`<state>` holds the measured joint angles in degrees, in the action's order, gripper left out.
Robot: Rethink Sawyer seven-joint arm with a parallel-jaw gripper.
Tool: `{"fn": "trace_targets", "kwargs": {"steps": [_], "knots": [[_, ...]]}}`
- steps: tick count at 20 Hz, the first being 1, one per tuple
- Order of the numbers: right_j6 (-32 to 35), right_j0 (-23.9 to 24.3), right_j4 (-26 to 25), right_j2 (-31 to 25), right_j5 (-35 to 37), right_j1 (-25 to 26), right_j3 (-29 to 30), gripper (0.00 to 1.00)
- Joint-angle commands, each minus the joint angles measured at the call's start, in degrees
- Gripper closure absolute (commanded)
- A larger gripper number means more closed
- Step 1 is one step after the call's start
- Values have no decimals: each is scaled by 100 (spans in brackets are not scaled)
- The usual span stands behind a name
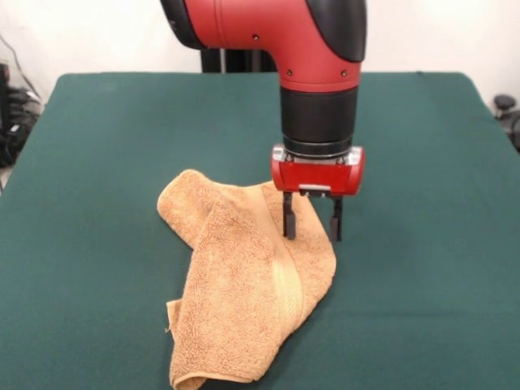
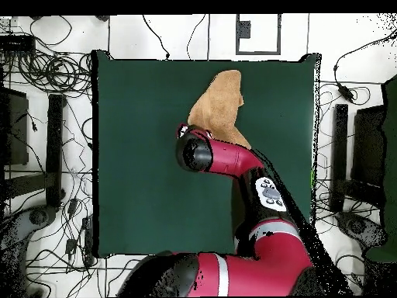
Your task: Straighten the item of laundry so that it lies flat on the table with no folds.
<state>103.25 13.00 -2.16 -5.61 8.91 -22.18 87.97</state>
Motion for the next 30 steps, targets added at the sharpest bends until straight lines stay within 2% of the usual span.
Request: {"fn": "trace_targets", "kwargs": {"steps": [1, 6, 14, 21, 26, 30], "knots": [[391, -236, -224, 93, 549, 508, -27, 0], [240, -105, -174, -22, 1040, 344, 126, 0], [212, 259, -228, -650, 741, 392, 631, 0], [153, 433, -414, -935, 412, 383, 959, 0], [182, 476, -432, -1061, 520, 353, 1123, 0], [18, 748, -536, -1539, 454, 447, 1223, 0]]}}
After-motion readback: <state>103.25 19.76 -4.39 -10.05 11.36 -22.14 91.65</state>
